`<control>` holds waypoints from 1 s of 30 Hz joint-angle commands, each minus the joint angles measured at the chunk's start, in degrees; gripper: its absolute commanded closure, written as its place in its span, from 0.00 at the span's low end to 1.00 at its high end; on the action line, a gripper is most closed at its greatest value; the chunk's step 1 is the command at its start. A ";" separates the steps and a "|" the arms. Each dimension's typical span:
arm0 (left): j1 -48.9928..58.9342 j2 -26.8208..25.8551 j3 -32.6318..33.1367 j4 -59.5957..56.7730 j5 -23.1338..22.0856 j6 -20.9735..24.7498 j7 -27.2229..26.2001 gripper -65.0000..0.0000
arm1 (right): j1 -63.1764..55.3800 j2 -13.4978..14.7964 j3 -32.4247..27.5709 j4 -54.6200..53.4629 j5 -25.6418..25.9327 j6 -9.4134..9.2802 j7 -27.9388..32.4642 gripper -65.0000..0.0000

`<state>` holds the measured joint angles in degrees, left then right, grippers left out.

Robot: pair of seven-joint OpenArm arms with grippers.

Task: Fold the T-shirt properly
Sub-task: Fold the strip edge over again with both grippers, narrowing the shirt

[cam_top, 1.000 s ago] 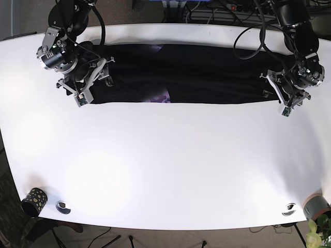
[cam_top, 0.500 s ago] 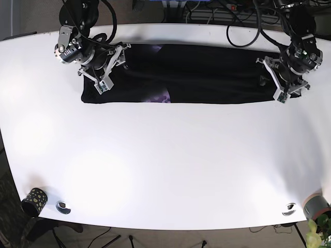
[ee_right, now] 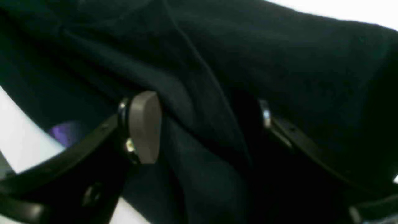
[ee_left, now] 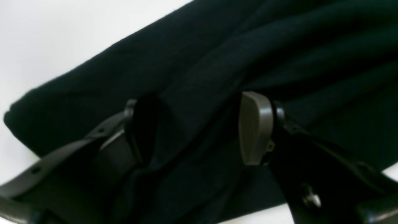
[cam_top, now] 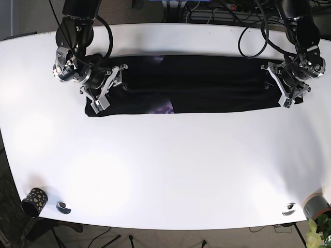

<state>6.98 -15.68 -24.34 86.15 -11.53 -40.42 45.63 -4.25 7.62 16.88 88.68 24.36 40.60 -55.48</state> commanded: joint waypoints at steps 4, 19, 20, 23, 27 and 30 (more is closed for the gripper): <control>-7.29 -1.50 3.63 -5.14 0.67 0.42 0.13 0.42 | 6.23 2.98 0.30 -7.32 -1.81 -0.60 1.02 0.44; -10.46 -0.10 -10.61 2.86 -12.69 0.42 6.99 0.39 | 9.66 3.59 0.30 -3.81 -1.81 -0.60 -0.82 0.44; -10.54 -0.01 -12.01 2.07 -13.39 0.42 8.48 0.37 | 9.66 3.59 0.30 -3.81 -1.81 -0.60 -1.18 0.44; -11.60 0.08 -16.41 -1.36 -14.27 0.42 11.38 0.27 | 9.66 3.42 0.30 -3.72 -1.72 -0.60 -1.53 0.45; -11.77 0.08 -17.29 -4.70 -14.27 0.42 11.56 0.24 | 9.57 3.42 0.30 -3.72 -1.37 -0.60 -1.62 0.45; -11.77 0.17 -17.38 -6.81 -14.27 0.42 11.47 0.24 | 9.57 3.42 0.30 -3.72 -1.28 -0.60 -1.62 0.45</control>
<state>-4.21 -14.44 -41.45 79.77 -25.19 -39.94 58.13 4.16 10.31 16.91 83.70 22.13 39.90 -58.13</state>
